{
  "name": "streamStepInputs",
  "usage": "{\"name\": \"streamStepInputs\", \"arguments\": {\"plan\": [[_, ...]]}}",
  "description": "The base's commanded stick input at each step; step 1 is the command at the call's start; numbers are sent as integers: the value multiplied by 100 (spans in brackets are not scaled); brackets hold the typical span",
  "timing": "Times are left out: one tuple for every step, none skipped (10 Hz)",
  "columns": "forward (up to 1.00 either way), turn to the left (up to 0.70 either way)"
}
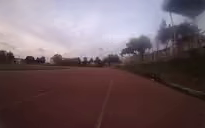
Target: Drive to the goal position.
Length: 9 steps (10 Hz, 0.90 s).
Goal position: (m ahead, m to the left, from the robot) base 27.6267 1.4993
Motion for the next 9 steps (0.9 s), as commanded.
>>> {"name": "streamStepInputs", "arguments": {"plan": [[70, -4], [70, -29], [70, -35], [70, -35], [70, -35], [70, -20], [70, 0], [70, 0], [70, 0]]}}
